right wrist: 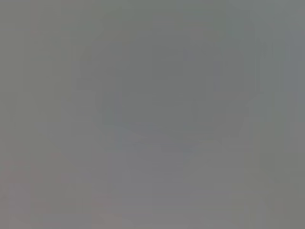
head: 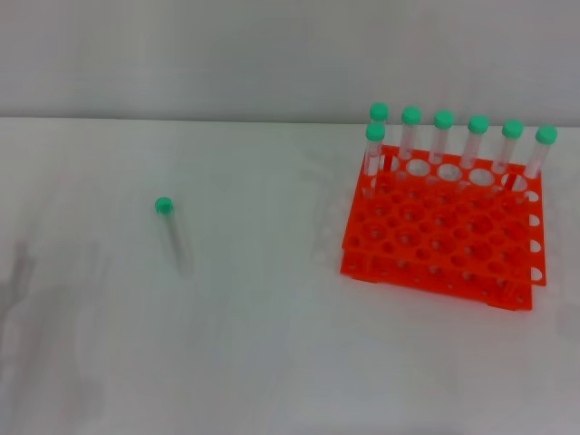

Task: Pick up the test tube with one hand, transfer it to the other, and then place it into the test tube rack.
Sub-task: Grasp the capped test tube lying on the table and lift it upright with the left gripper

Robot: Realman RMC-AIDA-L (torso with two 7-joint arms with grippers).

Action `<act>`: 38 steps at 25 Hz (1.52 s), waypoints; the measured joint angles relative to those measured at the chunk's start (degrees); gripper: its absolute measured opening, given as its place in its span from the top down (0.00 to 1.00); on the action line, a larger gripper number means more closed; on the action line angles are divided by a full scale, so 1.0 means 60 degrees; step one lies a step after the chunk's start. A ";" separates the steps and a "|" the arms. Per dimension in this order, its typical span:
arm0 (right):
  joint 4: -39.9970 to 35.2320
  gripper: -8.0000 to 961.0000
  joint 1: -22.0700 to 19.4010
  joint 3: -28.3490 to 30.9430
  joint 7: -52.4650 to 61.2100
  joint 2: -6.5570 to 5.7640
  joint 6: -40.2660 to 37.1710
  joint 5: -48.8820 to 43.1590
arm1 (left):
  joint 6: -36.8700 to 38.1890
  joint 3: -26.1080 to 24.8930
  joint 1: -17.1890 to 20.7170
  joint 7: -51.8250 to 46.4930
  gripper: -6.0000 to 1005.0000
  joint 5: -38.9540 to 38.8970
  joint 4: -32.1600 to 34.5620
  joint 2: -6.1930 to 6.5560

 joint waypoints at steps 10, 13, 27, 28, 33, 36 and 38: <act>0.0012 0.22 -0.0034 -0.0089 -0.0049 -0.0001 -0.0032 0.0040 | -0.0042 0.0059 -0.0459 -0.0088 0.13 0.1407 0.0388 0.0110; 0.0016 0.22 -0.0034 -0.0092 -0.0050 -0.0005 -0.0026 0.0026 | -0.0239 0.0062 -0.0617 -0.0411 0.13 0.1475 0.0404 0.0125; 0.0015 0.23 -0.0022 -0.0058 -0.0049 -0.0021 0.0027 0.0016 | -0.5333 0.1749 -0.0990 -0.7267 0.13 0.6063 0.5106 0.0614; 0.0015 0.23 -0.0022 -0.0059 -0.0049 -0.0016 0.0027 0.0014 | -0.5430 0.1754 -0.1031 -0.7955 0.13 0.6567 0.5286 0.0686; 0.0022 0.24 -0.0028 -0.0066 -0.0049 0.0002 0.0028 0.0049 | -0.4953 0.1762 -0.1223 -1.2544 0.13 1.0060 0.6410 0.1356; 0.0025 0.24 -0.0022 -0.0088 -0.0049 0.0006 0.0028 0.0031 | -0.3974 0.1759 -0.1372 -1.5505 0.13 1.2414 0.7204 0.1763; 0.0029 0.24 0.0010 -0.0115 -0.0049 0.0007 0.0028 0.0002 | -0.3141 0.1696 -0.1524 -1.7616 0.13 1.4298 0.8003 0.1927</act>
